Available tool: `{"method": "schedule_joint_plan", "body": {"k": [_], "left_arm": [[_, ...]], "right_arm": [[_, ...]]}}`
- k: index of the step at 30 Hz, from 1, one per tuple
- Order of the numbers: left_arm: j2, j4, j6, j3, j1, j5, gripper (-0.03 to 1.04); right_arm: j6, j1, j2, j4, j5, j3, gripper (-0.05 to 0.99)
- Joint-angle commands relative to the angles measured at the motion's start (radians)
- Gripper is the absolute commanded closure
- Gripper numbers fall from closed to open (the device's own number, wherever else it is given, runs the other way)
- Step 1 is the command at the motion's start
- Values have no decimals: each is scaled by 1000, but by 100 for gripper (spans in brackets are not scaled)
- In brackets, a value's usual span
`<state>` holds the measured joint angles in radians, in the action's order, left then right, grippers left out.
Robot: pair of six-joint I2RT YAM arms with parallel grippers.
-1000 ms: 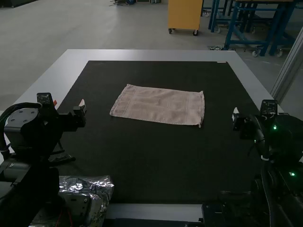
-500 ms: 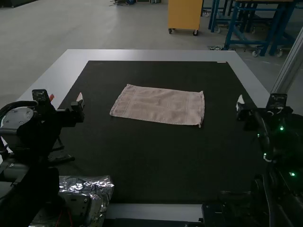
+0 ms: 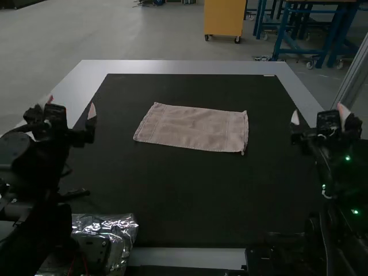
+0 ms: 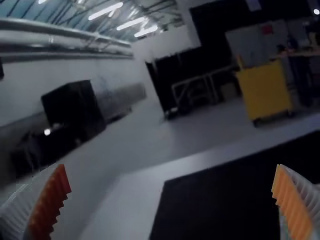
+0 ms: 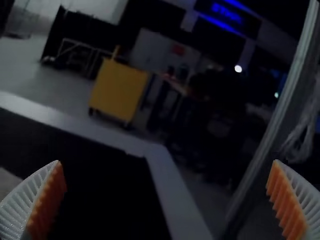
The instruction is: Fold the towel.
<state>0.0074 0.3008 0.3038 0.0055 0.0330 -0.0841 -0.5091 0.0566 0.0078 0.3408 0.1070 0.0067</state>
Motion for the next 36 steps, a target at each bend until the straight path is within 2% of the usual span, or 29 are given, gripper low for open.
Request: {"method": "schedule_joint_plan", "body": {"k": [1, 3, 7, 9, 12, 13, 14, 18, 19, 21, 23, 25, 28, 30, 31, 33, 36], "left_arm": [[-7, 40, 83, -1, -2, 40, 5], [-7, 66, 81, 22, -2, 43, 5], [32, 46, 77, 151, 1, 37, 5], [109, 27, 57, 220, 1, 27, 5], [290, -37, 1, 337, 2, 20, 5], [362, -69, -12, 378, 1, 18, 5], [439, -95, -32, 419, -1, 9, 5], [741, -224, -166, 573, -4, 0, 5], [803, -250, -167, 599, -4, 0, 5], [924, -285, -178, 639, -4, 4, 5], [1034, -315, -218, 663, -4, 24, 5], [1145, -336, -261, 682, -4, 50, 5], [1263, -335, -276, 714, -2, 66, 5], [1312, -325, -278, 735, 1, 66, 5], [1333, -319, -279, 746, 1, 66, 5], [1375, -321, -284, 771, 1, 64, 5], [1435, -333, -305, 807, 1, 61, 5]], "right_arm": [[-45, -15, -8, 52, -7, -1, 2], [3, -23, 4, 37, -7, 52, 2], [109, -28, 123, 23, -4, 200, 2], [178, -28, 227, 14, -3, 292, 2], [294, -28, 396, -80, -21, 431, 2], [351, -29, 452, -111, -50, 470, 2], [379, -28, 508, -149, -69, 506, 2], [455, -28, 709, -318, -107, 607, 2], [480, -29, 759, -359, -141, 621, 2], [485, -20, 851, -447, -159, 638, 2], [492, -17, 937, -525, -201, 650, 2], [494, -11, 1008, -557, -224, 644, 2], [492, -8, 1084, -554, -225, 628, 2], [480, -9, 1118, -543, -277, 624, 2], [477, -9, 1129, -534, -286, 625, 2], [477, -8, 1137, -513, -285, 630, 2], [475, -6, 1137, -479, -240, 638, 2]]}}
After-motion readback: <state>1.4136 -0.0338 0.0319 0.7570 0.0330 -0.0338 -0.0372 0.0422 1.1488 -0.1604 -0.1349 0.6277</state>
